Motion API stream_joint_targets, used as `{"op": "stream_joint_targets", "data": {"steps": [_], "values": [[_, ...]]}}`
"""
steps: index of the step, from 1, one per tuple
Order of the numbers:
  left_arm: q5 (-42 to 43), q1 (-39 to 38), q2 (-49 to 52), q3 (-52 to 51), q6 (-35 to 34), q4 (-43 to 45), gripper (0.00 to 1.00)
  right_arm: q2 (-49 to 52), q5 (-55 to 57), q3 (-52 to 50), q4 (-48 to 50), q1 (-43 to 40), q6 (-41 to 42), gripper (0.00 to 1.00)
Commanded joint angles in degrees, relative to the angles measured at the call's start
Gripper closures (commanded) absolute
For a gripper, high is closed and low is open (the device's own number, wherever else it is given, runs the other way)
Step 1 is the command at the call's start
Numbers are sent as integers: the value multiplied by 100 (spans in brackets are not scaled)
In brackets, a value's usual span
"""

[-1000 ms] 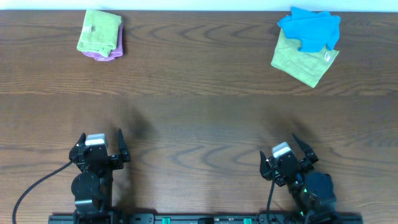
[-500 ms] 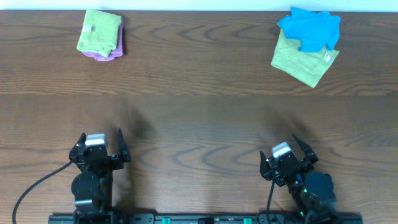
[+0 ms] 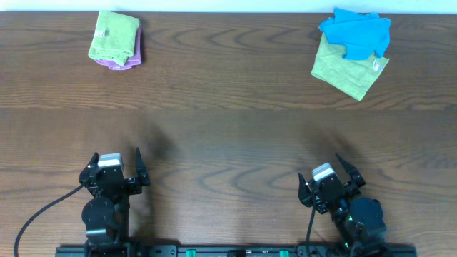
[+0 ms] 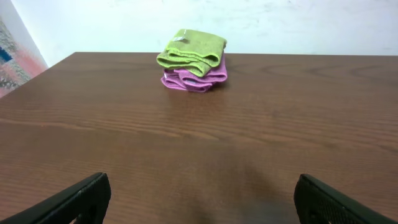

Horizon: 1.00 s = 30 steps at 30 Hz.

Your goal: Fold the cloth

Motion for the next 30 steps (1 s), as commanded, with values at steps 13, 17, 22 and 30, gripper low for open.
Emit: {"op": "stream_joint_targets", "data": {"steps": [13,17,22,30], "values": [[-52,-28,-26,-170,-59,-35,5,-46,-581,-66,1596,46,92,1],[-52,-28,-26,-170,-59,-35,4,-46,-1300,-66,3121,46,127,1],[-52,-28,-26,-170,-59,-35,5,-46,-1513,-66,3615,44,127,1],[-52,-28,-26,-170,-59,-35,4,306,1823,-70,3585,0,3027,1]]}}
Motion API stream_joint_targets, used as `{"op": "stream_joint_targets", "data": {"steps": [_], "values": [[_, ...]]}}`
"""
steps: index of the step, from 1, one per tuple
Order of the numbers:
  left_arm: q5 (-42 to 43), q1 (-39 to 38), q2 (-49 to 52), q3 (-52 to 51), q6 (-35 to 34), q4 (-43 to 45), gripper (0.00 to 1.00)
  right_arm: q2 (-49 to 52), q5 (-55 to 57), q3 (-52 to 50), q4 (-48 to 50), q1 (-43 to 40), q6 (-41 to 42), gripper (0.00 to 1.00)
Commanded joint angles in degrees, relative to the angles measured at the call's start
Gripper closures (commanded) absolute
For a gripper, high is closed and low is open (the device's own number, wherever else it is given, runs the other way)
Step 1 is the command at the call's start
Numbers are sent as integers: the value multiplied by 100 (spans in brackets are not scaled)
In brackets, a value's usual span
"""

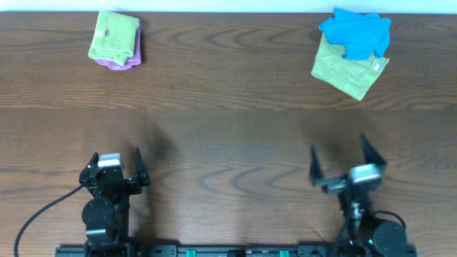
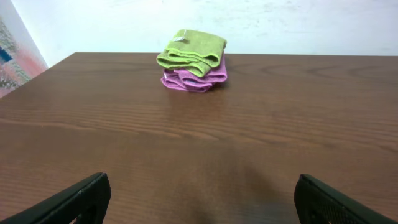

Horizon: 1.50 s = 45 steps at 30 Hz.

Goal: Fold the cloth
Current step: 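Reach the right gripper to the blue cloth and pinch its edge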

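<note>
At the far right of the table a crumpled blue cloth (image 1: pixel 356 33) lies on top of a flat green cloth (image 1: pixel 348 70). At the far left a folded green cloth (image 1: pixel 114 36) (image 2: pixel 191 48) sits on a folded pink cloth (image 1: pixel 121 61) (image 2: pixel 194 78). My left gripper (image 1: pixel 116 161) (image 2: pixel 200 196) stands open near the front edge, far from the stack, with nothing between its fingers. My right gripper (image 1: pixel 338 153) is open at the front right, well short of the blue cloth, and holds nothing.
The brown wooden table (image 1: pixel 228 114) stretches between the two piles and the arms. A white wall rises behind the far edge in the left wrist view. A black rail runs along the front edge under both arm bases.
My right gripper has moved a little right and away from the front edge, and its fingers now spread wider. The left arm and all the cloths are unchanged.
</note>
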Motion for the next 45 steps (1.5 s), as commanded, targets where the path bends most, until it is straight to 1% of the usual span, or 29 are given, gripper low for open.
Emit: {"op": "stream_joint_targets", "data": {"steps": [1,3,5,8,10,11,15,18,21,22,23,24,27,28,30,33,36,38,40,45], "values": [[-52,-28,-26,-170,-57,-39,5,452,1495,2,190,-50,1176,1],[-52,-28,-26,-170,-57,-39,5,1147,1443,4,691,-251,1200,1],[-52,-28,-26,-170,-57,-39,5,2035,1340,37,1473,-546,1325,1],[-52,-28,-26,-170,-57,-39,5,3766,603,546,2651,-1239,1403,1],[-52,-28,-26,-170,-57,-39,5,5254,-214,1554,2662,-1845,1694,1],[-52,-28,-26,-170,-57,-39,5,5799,-518,1985,2562,-2013,1790,1],[-52,-28,-26,-170,-57,-39,5,7626,-1665,3488,2330,-2288,1825,1],[-52,-28,-26,-170,-57,-39,5,8382,-1762,3956,2481,-2288,1840,1],[-52,-28,-26,-170,-57,-39,4,8953,-1930,4094,3222,-2280,2441,1],[-52,-28,-26,-170,-57,-39,5,9178,-2055,4229,3259,-2282,2457,1],[-52,-28,-26,-170,-57,-39,5,9318,-2081,4380,3040,-2280,2518,1],[-52,-28,-26,-170,-57,-39,5,9484,-2118,4634,2608,-2282,2601,1],[-52,-28,-26,-170,-57,-39,4,10008,-2186,5593,1047,-2238,2597,1],[-55,-28,-26,-170,-57,-39,5,10188,-2144,5923,564,-2210,2452,1],[-52,-28,-26,-170,-57,-39,5,10535,-1836,6561,-308,-2186,2319,1],[-52,-28,-26,-170,-57,-39,5,11012,-1244,7311,-1187,-2186,2114,1],[-55,-28,-26,-170,-57,-39,4,11444,-1036,7908,-1694,-2218,1834,1],[-52,-28,-26,-170,-57,-39,5,11689,-804,8207,-1923,-2223,1786,1],[-52,-28,-26,-170,-59,-39,5,11947,-643,8480,-2118,-2223,1550,1],[-52,-28,-26,-170,-57,-39,4,12384,-170,8854,-2564,-2212,1051,1]]}}
